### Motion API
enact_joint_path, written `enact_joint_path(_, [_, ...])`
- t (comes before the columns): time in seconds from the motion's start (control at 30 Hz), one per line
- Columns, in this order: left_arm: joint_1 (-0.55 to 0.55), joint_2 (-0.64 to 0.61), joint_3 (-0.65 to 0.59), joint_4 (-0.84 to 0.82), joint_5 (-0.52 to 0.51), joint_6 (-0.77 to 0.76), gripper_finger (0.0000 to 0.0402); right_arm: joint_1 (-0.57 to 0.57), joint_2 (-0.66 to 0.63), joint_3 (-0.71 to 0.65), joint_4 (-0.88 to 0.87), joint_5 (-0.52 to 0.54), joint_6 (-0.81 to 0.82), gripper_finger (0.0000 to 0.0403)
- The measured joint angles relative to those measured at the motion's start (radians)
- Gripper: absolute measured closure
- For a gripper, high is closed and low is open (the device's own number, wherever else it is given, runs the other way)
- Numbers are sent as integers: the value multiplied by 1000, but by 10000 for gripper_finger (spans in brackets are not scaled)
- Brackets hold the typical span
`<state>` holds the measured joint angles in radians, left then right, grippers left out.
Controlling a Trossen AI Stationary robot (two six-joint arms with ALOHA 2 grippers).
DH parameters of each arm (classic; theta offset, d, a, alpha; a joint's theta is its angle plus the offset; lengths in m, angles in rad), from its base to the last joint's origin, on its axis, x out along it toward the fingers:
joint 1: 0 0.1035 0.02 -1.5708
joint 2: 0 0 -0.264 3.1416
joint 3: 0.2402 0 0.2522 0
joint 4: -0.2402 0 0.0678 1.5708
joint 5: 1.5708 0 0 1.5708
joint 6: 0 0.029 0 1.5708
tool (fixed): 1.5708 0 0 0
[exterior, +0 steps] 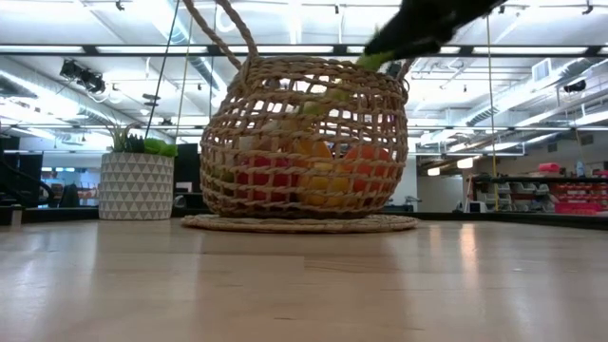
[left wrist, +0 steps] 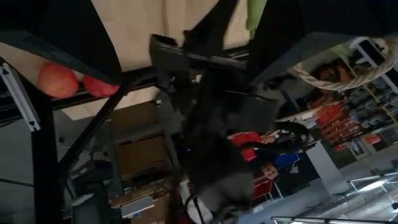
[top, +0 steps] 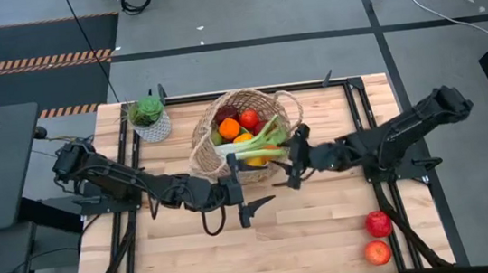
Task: Build produce basket
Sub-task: Put the celery into the basket
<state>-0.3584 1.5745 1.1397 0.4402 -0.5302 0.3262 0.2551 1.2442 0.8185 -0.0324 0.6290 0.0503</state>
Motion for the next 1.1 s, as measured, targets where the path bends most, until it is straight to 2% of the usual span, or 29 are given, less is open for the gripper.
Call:
enact_joint_path(0.17, [0, 0, 0, 1, -1, -1, 47, -124, 0, 0, 149, -77, -95, 172])
enact_joint_path(0.33, [0, 0, 0, 1, -1, -1, 47, -252, 14, 0, 227, -246, -63, 174])
enact_joint_path(0.5, [0, 0, 0, -2, -1, -1, 47, -305, 64, 1, 288, -365, -77, 174])
enact_joint_path(0.57, [0, 0, 0, -7, -1, -1, 47, -307, 86, 8, 276, -361, -146, 174])
enact_joint_path(0.63, [0, 0, 0, -13, -3, -1, 47, -292, 98, 22, 243, -302, -225, 174])
enact_joint_path(0.77, [-15, -28, -1, -66, -76, 1, 47, -261, 103, 61, 196, -205, -313, 174])
enact_joint_path(0.87, [-35, -81, -1, -161, -133, -34, 47, -256, 90, 101, 122, -234, -274, 174])
enact_joint_path(1.0, [-53, -143, 0, -274, -136, -110, 47, -276, 101, 113, 11, -269, -226, 174])
enact_joint_path(1.1, [-56, -153, 0, -314, -136, -136, 47, -294, 126, 112, 15, -276, -232, 174])
